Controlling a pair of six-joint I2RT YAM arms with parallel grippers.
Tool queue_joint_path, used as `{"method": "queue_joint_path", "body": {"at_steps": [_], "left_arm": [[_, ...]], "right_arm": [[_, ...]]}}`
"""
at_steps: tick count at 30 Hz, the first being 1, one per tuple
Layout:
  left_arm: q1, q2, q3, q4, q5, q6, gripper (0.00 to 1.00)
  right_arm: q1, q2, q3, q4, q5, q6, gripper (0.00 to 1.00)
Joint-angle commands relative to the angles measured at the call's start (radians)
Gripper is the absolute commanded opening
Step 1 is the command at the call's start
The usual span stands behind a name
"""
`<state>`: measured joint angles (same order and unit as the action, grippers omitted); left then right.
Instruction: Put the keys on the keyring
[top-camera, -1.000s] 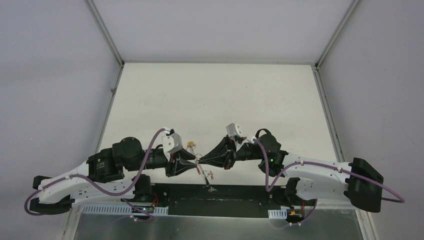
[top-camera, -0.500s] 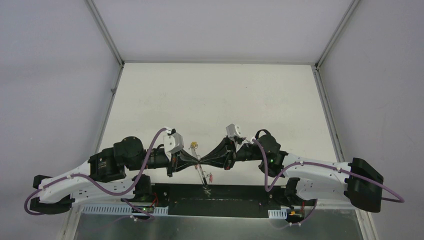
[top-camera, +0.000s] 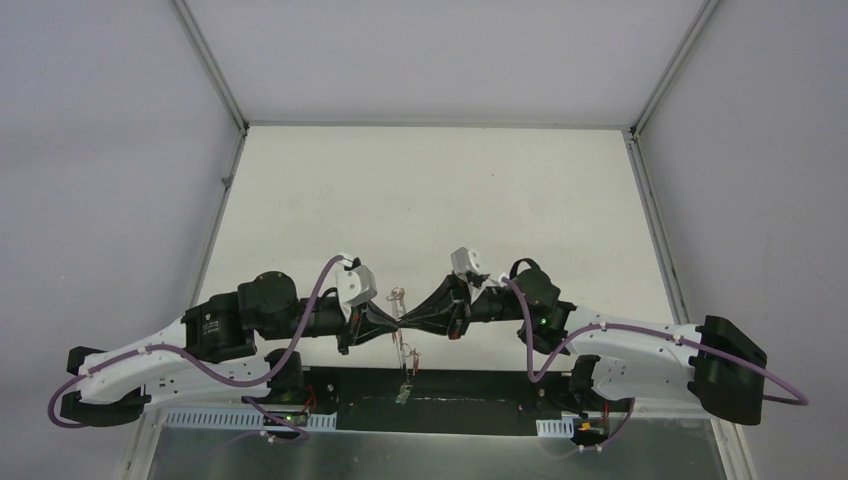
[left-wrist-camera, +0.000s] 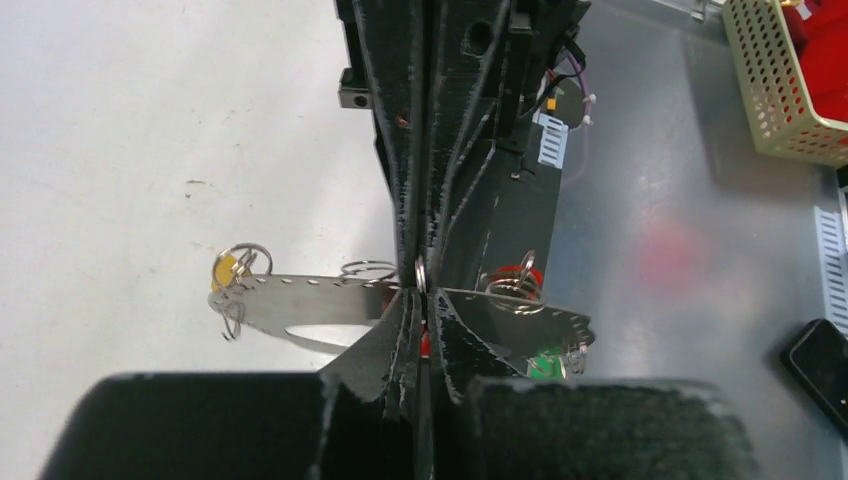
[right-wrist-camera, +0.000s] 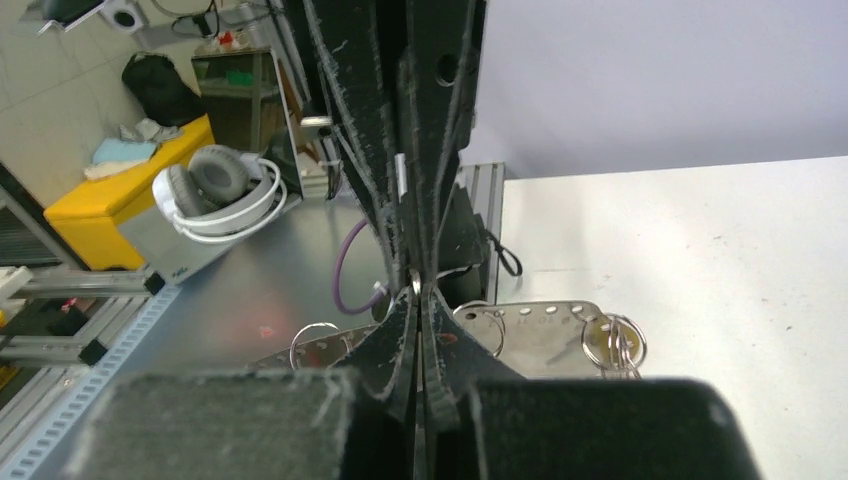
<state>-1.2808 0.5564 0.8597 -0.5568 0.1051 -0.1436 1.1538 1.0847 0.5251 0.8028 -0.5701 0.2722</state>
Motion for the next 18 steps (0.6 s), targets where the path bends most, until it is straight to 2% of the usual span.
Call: {"method": "queue_joint_path", "body": {"at_steps": [1,5,7,11,13,16,17,18], "left_arm": [[0.007,-0.004,0.030,0.013,-0.024,0.010,0.00],[0.008,-0.014,0.048,-0.021,-0.041,-0.007,0.00],[0.008,-0.001,0.072,-0.059,-0.055,-0.017,0.00],[0.007,0.051,0.148,-0.161,-0.077,-0.017,0.00],[0.008,0.097,0.203,-0.223,-0.093,-0.019,0.00],[0.008,0.159,0.273,-0.302,-0.118,-0.027,0.00],[0.007,0.189,0.305,-0.326,-0.132,-0.031,0.00],[0.007,0.208,0.328,-0.347,-0.140,-0.037,0.00]], "right_arm": [[0.005,-0.017,0.016,0.092,0.012,0.008,0.00],[0.005,-0.020,0.018,0.087,0.013,0.005,0.01],[0.004,-0.023,0.019,0.085,0.015,0.003,0.10],[0.004,-0.051,0.011,0.067,0.037,-0.009,0.33],[0.004,-0.071,0.013,0.036,0.047,-0.019,0.41],[0.004,-0.106,0.022,-0.051,0.052,-0.024,0.42],[0.004,-0.115,0.027,-0.087,0.087,-0.025,0.51],[0.005,-0.123,0.033,-0.123,0.104,-0.027,0.54]]}}
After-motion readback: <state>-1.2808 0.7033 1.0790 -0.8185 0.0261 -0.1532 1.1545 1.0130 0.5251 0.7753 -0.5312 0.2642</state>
